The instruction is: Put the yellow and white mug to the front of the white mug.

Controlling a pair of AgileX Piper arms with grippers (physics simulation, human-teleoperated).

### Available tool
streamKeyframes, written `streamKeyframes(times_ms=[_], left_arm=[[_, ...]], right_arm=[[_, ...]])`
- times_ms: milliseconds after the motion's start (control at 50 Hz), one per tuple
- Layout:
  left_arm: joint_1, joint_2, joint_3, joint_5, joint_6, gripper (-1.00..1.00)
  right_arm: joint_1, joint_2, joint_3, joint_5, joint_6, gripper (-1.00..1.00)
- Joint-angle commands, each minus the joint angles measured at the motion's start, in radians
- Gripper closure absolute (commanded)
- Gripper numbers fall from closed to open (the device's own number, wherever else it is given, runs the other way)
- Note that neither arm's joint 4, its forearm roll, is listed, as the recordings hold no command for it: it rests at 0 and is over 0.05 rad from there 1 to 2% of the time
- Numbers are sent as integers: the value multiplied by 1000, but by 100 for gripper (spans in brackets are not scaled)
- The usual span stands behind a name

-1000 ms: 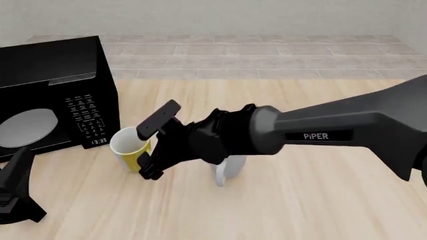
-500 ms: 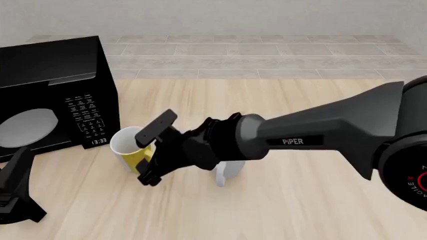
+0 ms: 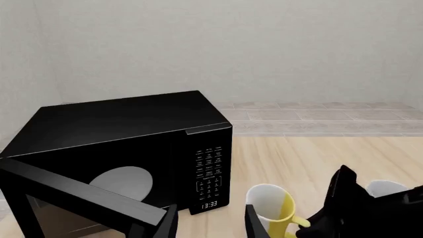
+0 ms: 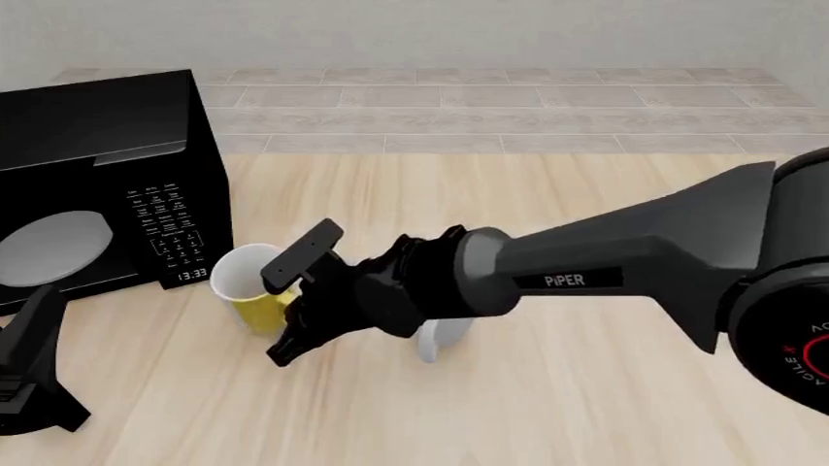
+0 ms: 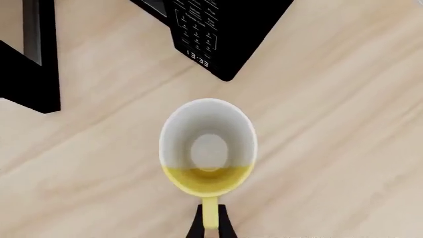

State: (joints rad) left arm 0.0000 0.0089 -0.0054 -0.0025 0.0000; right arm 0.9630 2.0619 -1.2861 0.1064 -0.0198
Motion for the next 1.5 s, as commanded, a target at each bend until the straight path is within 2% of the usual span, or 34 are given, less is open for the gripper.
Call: streamKeyframes(times_ms=[20, 320, 520, 720, 860, 1060, 1500], left_arm=[[0, 0, 0, 0, 0, -100], [0, 0, 0, 0, 0, -100], [0, 0, 0, 0, 0, -100], [0, 0, 0, 0, 0, -100], [0, 0, 0, 0, 0, -100], [0, 0, 0, 0, 0, -100], [0, 0, 0, 0, 0, -100]], right_arm=[[-20, -59, 0, 20, -42, 100], [-81, -142, -42, 96, -106, 100], [-137, -138, -129, 182, -127, 100], [-191, -137, -174, 220, -120, 100], [-247, -142, -187, 218, -102, 100], [-308, -157, -182, 207, -104, 100], [-405, -187, -95, 157, -72, 100]])
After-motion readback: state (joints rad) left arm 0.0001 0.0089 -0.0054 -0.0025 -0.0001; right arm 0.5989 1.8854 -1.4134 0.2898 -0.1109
